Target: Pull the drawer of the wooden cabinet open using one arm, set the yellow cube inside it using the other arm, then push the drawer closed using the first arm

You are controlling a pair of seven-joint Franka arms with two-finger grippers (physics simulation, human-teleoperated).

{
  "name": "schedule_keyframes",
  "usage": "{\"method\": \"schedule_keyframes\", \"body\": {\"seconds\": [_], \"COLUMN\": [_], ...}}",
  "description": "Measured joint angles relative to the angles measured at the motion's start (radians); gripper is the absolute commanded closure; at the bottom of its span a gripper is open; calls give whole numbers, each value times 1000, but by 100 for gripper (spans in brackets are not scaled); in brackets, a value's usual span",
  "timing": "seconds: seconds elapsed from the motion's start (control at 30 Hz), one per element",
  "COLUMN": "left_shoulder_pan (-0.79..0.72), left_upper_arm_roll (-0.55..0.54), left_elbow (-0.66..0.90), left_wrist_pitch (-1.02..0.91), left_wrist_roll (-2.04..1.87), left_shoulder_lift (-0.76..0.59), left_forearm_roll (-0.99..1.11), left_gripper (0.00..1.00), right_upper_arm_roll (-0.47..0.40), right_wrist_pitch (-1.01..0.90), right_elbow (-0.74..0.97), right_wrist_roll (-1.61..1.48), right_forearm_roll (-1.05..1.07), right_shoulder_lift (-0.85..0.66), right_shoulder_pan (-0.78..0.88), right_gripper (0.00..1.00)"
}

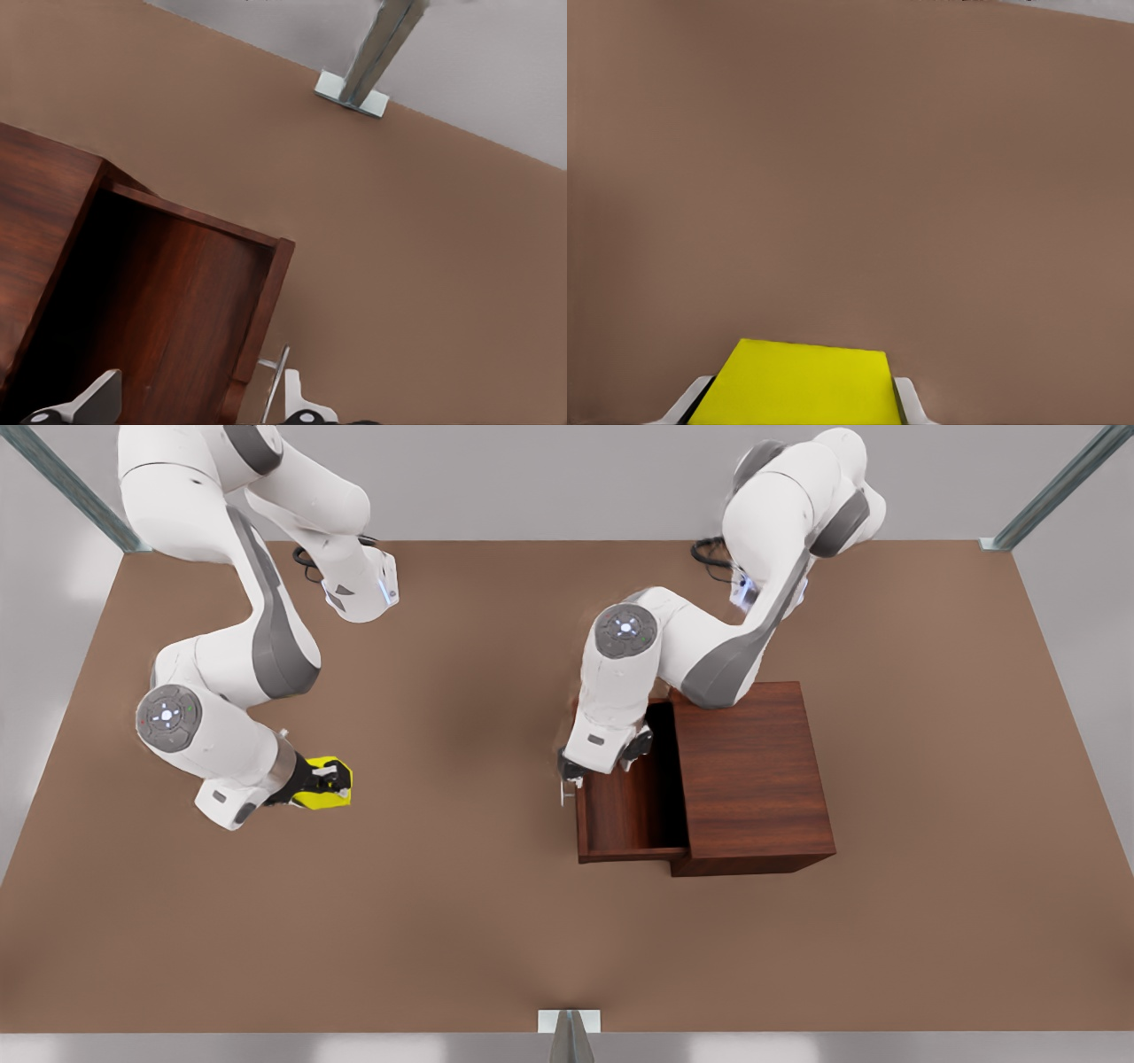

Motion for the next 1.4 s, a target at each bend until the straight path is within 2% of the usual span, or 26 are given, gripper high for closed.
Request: {"method": "schedule_keyframes", "body": {"seconds": [0.17,0.2,0.27,0.3,0.53,0.57,0.6,0.63,0.73,0.77,0.8,0.83,0.9,1.0,1.13,1.17,1.23,1.27,1.3,1.33,1.4], "left_shoulder_pan": [406,453,493,504,513,515,515,509,469,444,413,380,294,193,17,-23,-82,-106,-128,-148,-176], "left_upper_arm_roll": [15,21,40,43,46,46,45,44,42,42,42,42,42,40,40,40,40,40,40,41,41], "left_elbow": [-6,-85,-308,-345,-363,-363,-363,-363,-362,-362,-362,-362,-362,-362,-362,-362,-361,-361,-360,-359,-357], "left_wrist_pitch": [-174,-197,-201,-203,-199,-199,-200,-202,-212,-214,-210,-200,-166,-97,54,100,191,238,284,327,394], "left_wrist_roll": [229,279,369,411,635,656,665,663,616,584,545,498,386,194,-98,-175,-324,-397,-469,-537,-665], "left_shoulder_lift": [-92,-170,-340,-365,-320,-318,-318,-318,-319,-318,-316,-310,-290,-260,-171,-146,-92,-63,-32,-4,42], "left_forearm_roll": [-62,-68,-77,-80,-82,-83,-85,-88,-134,-159,-185,-209,-244,-277,-303,-306,-309,-310,-310,-310,-308], "left_gripper": [0,0,0,0,0,29,51,79,79,79,79,79,79,79,79,79,79,79,79,79,79], "right_upper_arm_roll": [-9,-12,-15,-16,-105,-130,-148,-161,-180,-181,-182,-185,-196,-205,-196,-199,-286,-410,-499,-539,-566], "right_wrist_pitch": [3,5,24,38,145,165,183,202,264,282,296,306,310,263,90,52,-1,-28,-57,-86,-124], "right_elbow": [216,261,301,314,429,442,462,479,510,518,522,523,524,513,431,354,165,118,124,150,177], "right_wrist_roll": [109,133,182,208,396,421,446,470,538,559,580,600,636,675,641,615,549,511,474,441,379], "right_forearm_roll": [-11,-12,-13,-13,-14,-14,-14,-14,-13,-13,-14,-17,-20,-22,-36,-36,-20,12,46,69,89], "right_shoulder_lift": [199,237,280,298,414,435,457,478,519,528,534,536,526,408,141,51,-102,-140,-129,-109,-89], "right_shoulder_pan": [217,252,315,346,634,678,712,740,791,800,806,809,802,701,368,271,158,192,222,243,284], "right_gripper": [42,42,42,42,40,39,39,39,39,33,4,0,0,0,0,0,0,0,0,0,0]}}
